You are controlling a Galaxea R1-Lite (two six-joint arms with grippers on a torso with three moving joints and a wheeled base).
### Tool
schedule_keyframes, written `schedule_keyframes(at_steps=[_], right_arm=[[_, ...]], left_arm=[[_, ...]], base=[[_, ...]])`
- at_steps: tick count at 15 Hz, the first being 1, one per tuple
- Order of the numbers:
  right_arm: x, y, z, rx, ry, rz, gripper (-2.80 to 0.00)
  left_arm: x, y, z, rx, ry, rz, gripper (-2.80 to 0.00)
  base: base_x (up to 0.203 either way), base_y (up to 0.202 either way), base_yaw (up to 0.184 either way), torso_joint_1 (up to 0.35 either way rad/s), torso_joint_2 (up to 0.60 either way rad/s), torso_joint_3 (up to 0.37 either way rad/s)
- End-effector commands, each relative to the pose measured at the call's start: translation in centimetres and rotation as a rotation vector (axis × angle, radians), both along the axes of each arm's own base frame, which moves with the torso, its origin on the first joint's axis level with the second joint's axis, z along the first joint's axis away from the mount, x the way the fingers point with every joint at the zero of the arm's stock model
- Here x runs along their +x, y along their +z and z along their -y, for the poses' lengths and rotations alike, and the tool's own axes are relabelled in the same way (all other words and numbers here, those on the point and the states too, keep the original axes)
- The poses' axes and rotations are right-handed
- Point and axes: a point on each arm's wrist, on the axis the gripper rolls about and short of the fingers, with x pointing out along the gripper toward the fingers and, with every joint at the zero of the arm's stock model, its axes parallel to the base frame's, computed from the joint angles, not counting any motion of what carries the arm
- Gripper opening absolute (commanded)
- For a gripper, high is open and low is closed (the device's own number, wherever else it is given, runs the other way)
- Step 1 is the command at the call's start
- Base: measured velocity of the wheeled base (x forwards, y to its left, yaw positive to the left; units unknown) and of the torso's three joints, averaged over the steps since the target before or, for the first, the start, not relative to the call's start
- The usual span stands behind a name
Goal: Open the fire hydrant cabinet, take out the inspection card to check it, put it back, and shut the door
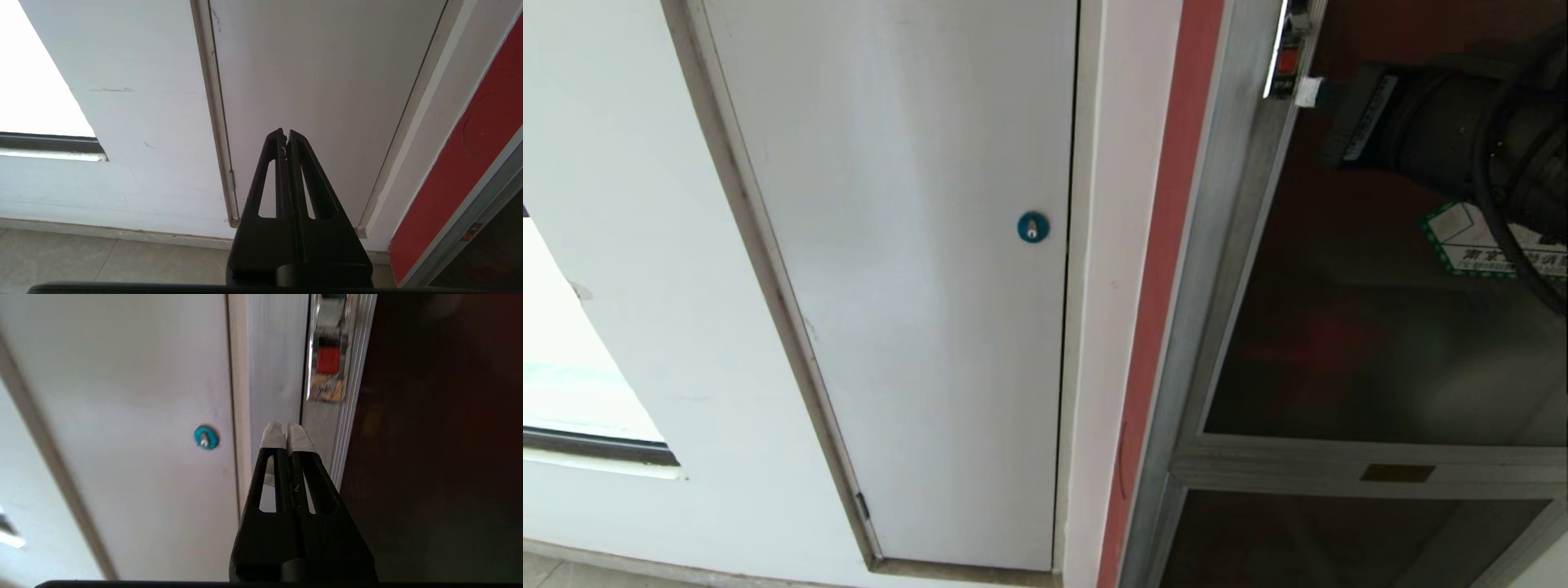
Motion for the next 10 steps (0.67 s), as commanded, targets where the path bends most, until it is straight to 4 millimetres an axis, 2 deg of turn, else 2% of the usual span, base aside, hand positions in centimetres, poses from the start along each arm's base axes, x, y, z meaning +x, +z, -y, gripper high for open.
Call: schedule_keyframes(at_steps=[1, 5, 10], right_arm=[[1.0, -0.7, -0.7, -0.028, -0.013, 0.004, -2.80], [1.7, -1.2, -1.0, -0.087, -0.059, 0.077, -2.80], [1.8, -1.5, -1.0, -0.058, -0.090, 0.133, -2.80]], left_arm=[[0.0, 0.0, 0.0, 0.000, 0.000, -0.002, -2.80], [0.0, 0.0, 0.0, -0.001, 0.000, -0.002, -2.80], [0.0, 0.0, 0.0, 0.000, 0.000, -0.002, -2.80]], base=[[0.000, 0.000, 0.000, 0.000, 0.00, 0.000], [0.000, 0.000, 0.000, 0.000, 0.00, 0.000], [0.000, 0.000, 0.000, 0.000, 0.00, 0.000]])
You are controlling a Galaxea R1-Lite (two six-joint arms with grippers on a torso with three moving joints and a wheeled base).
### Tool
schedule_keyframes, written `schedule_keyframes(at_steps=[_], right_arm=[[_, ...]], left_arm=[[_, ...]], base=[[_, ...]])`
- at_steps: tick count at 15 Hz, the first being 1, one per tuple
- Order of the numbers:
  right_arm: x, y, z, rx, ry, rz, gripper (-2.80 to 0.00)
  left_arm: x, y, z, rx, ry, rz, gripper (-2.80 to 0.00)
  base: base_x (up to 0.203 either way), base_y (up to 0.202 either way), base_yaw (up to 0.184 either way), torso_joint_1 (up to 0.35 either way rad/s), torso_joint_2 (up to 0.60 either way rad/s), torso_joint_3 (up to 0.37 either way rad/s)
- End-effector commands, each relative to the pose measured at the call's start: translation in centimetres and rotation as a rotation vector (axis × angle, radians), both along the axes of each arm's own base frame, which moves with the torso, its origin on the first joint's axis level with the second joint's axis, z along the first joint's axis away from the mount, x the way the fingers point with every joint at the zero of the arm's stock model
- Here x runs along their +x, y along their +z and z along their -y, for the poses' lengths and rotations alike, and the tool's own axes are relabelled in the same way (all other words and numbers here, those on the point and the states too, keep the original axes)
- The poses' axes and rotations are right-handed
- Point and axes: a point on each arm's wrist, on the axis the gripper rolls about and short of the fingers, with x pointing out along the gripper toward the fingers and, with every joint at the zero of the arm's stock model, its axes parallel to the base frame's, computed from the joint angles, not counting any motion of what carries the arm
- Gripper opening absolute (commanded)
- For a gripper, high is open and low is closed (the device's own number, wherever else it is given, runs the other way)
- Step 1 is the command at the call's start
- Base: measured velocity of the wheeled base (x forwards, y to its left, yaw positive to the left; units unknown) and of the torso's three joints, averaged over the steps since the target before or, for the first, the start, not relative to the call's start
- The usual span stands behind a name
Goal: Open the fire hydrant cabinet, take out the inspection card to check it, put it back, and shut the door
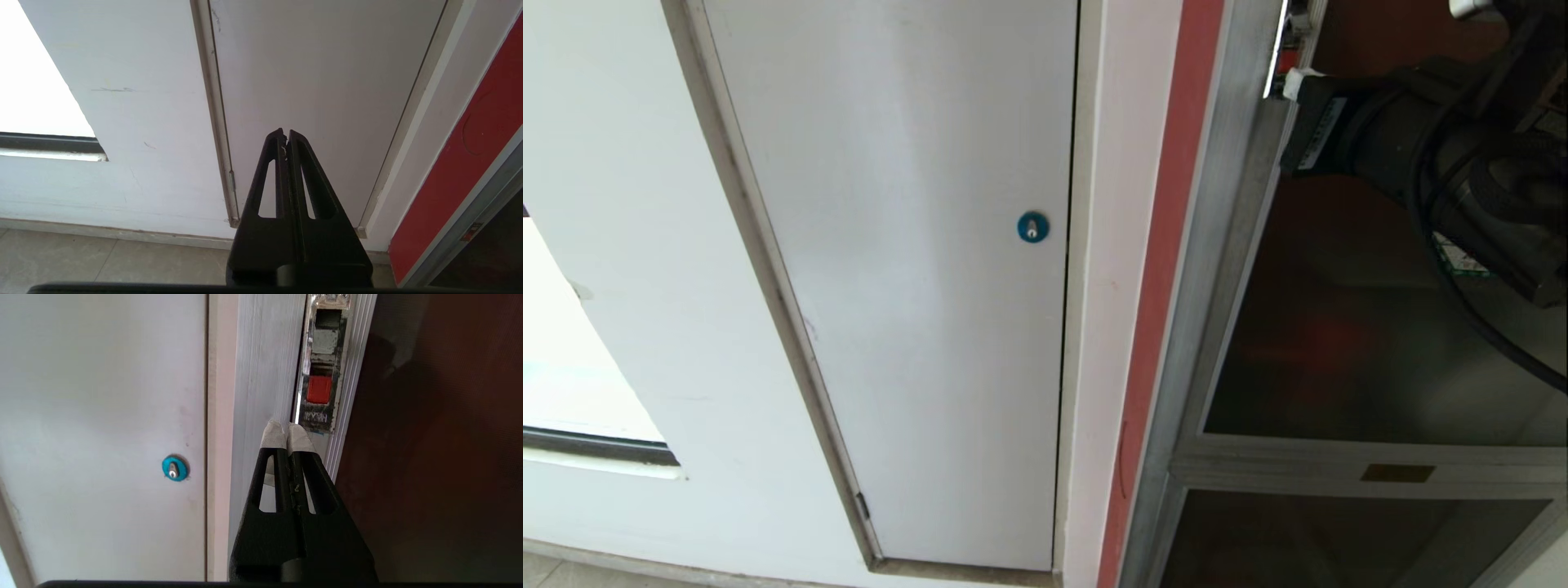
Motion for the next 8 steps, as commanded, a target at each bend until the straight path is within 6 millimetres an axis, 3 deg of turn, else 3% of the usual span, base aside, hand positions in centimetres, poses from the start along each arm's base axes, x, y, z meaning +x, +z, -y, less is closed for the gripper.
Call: schedule_keyframes(at_steps=[1, 7, 8], right_arm=[[-0.02, 0.16, 0.01, 0.005, -0.002, 0.010, -2.80], [-0.16, 0.66, 0.38, 0.051, -0.003, 0.035, -2.80], [-0.25, 0.69, 0.48, 0.054, -0.003, 0.037, -2.13]], left_arm=[[0.02, -0.04, 0.00, -0.001, 0.001, -0.002, -2.80], [0.02, -0.04, 0.00, 0.000, 0.001, -0.002, -2.80], [0.01, 0.00, 0.00, 0.000, 0.001, -0.001, -2.80]], base=[[0.000, 0.000, 0.000, 0.000, 0.00, 0.000], [0.000, 0.000, 0.000, 0.000, 0.00, 0.000], [0.000, 0.000, 0.000, 0.000, 0.00, 0.000]])
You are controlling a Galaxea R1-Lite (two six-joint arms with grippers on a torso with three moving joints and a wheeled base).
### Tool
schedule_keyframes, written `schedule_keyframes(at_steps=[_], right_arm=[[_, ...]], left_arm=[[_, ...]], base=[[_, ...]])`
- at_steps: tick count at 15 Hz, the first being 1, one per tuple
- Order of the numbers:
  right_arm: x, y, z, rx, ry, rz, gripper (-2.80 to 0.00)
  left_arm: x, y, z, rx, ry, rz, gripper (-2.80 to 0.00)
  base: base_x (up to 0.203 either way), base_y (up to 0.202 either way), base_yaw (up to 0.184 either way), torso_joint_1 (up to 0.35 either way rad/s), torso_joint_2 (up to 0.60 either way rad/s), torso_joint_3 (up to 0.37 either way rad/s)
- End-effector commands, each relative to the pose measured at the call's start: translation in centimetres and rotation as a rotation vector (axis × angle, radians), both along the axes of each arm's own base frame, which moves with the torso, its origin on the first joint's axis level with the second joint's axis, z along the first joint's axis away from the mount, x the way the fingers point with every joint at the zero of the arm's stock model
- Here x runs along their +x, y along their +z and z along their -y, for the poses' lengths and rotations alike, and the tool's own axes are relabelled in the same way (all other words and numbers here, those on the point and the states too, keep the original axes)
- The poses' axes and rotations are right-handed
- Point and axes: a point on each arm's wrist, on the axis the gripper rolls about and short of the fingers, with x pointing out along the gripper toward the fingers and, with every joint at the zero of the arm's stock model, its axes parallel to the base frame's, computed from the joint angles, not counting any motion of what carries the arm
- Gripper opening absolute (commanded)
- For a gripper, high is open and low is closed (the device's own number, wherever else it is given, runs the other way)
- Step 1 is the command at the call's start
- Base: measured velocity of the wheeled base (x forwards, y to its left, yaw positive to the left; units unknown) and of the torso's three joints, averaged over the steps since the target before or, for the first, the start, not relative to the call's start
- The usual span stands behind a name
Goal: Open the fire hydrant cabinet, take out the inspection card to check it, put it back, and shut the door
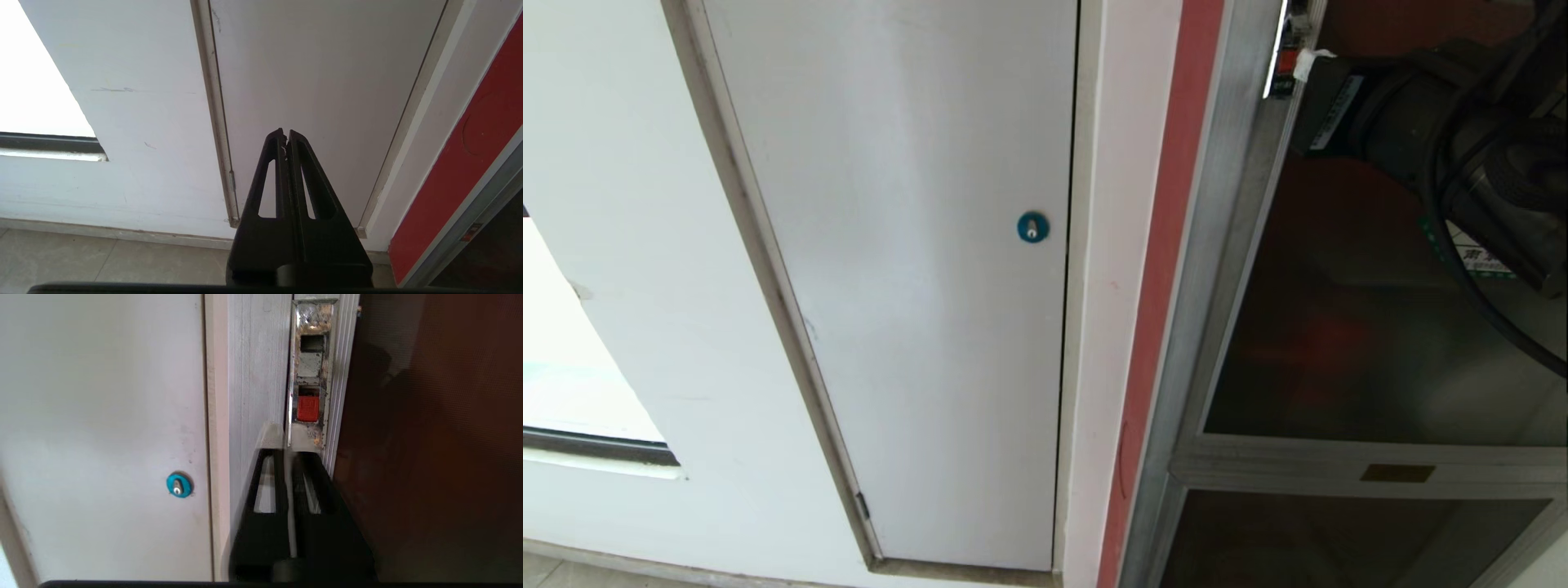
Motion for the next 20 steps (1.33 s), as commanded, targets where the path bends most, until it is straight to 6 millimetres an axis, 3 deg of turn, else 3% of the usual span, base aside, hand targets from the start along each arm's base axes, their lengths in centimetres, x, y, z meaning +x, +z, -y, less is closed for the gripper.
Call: schedule_keyframes(at_steps=[1, 4, 15, 20], right_arm=[[-0.4, 0.2, 0.3, 0.018, 0.001, 0.006, 0.00], [-0.5, 0.1, 0.5, 0.036, 0.008, 0.001, 0.00], [2.6, 0.9, -0.5, -0.035, -0.066, 0.043, 0.00], [3.7, 0.9, 0.1, -0.045, -0.124, 0.047, 0.00]], left_arm=[[0.0, 0.0, 0.0, 0.000, 0.000, -0.002, -2.80], [0.0, 0.0, 0.0, 0.000, 0.000, -0.002, -2.80], [0.0, 0.0, 0.0, 0.000, 0.000, -0.001, -2.80], [0.0, 0.0, 0.0, 0.000, 0.000, -0.002, -2.80]], base=[[0.000, 0.000, 0.000, 0.000, 0.00, 0.000], [0.000, 0.000, 0.000, 0.000, 0.00, 0.000], [0.000, 0.000, 0.000, 0.000, 0.00, 0.000], [0.000, 0.000, 0.000, 0.000, 0.00, 0.000]])
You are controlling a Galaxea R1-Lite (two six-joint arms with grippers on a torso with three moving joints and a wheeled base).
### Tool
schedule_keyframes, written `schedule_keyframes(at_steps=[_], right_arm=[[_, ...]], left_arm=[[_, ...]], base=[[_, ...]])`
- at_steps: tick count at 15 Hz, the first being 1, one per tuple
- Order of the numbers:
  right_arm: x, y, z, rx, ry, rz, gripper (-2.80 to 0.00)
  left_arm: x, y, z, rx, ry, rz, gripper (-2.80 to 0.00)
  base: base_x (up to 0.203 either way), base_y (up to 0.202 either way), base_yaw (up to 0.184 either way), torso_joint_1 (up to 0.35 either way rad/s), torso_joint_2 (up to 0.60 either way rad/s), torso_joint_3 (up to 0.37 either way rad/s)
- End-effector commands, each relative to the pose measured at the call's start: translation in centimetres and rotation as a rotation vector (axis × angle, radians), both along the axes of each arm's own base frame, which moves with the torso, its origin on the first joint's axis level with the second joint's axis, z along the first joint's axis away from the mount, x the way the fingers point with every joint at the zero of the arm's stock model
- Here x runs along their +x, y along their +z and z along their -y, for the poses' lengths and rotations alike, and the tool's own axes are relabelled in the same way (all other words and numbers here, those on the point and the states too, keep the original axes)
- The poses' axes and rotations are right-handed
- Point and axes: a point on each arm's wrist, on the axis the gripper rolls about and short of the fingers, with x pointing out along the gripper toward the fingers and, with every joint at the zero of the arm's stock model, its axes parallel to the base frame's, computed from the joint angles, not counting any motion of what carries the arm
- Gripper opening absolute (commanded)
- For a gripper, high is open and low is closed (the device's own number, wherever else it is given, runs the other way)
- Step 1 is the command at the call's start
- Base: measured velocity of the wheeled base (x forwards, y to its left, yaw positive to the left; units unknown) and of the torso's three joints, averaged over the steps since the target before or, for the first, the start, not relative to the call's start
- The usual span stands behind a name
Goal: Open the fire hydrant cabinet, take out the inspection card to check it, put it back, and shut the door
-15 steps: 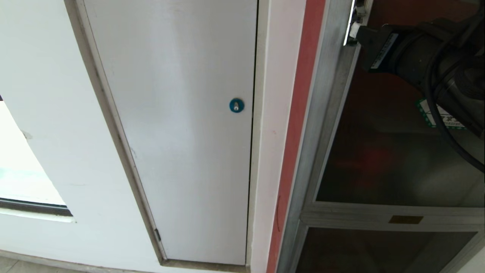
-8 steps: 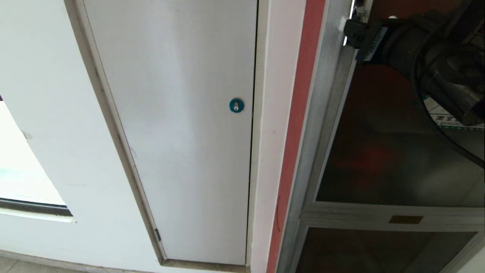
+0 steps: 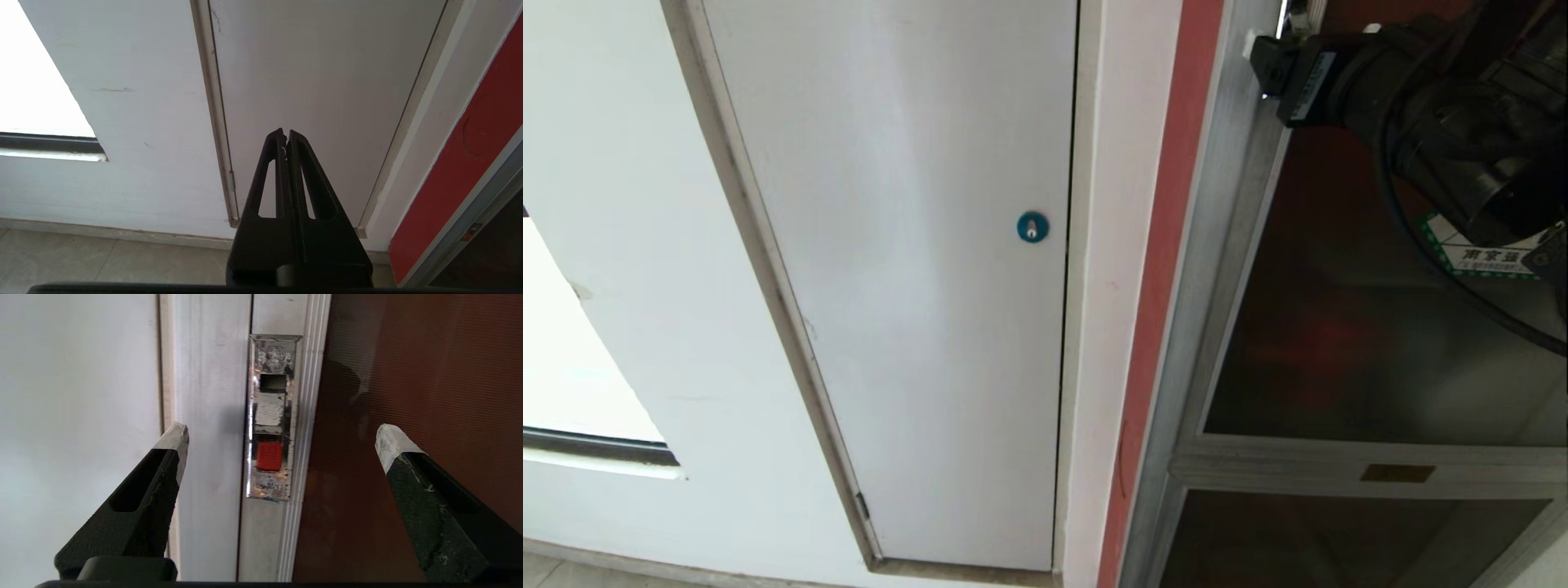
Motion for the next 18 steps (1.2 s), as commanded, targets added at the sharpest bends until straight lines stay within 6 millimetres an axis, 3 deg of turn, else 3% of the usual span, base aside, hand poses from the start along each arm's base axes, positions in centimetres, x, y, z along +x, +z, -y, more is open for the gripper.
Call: schedule_keyframes(at_steps=[1, 12, 13, 14, 18], right_arm=[[0.4, -0.1, 0.1, -0.002, -0.010, -0.002, 0.00], [1.0, 0.5, 0.1, -0.006, -0.028, 0.015, 0.00], [1.0, 0.5, 0.1, -0.006, -0.028, 0.015, -2.57], [1.2, 0.4, 0.1, -0.007, -0.028, 0.012, -2.80], [1.6, 0.5, 0.1, -0.006, -0.037, 0.017, -2.80]], left_arm=[[0.0, 0.0, 0.0, -0.001, 0.000, -0.002, -2.80], [0.0, 0.0, 0.0, 0.000, 0.000, -0.002, -2.80], [0.0, 0.0, 0.0, -0.001, 0.000, -0.001, -2.80], [0.0, 0.0, 0.0, 0.000, 0.000, -0.002, -2.80], [0.0, 0.0, 0.0, 0.000, 0.000, -0.002, -2.80]], base=[[0.000, 0.000, 0.000, 0.000, 0.00, 0.000], [0.000, 0.000, 0.000, 0.000, 0.00, 0.000], [0.000, 0.000, 0.000, 0.000, 0.00, 0.000], [0.000, 0.000, 0.000, 0.000, 0.00, 0.000], [0.000, 0.000, 0.000, 0.000, 0.00, 0.000]])
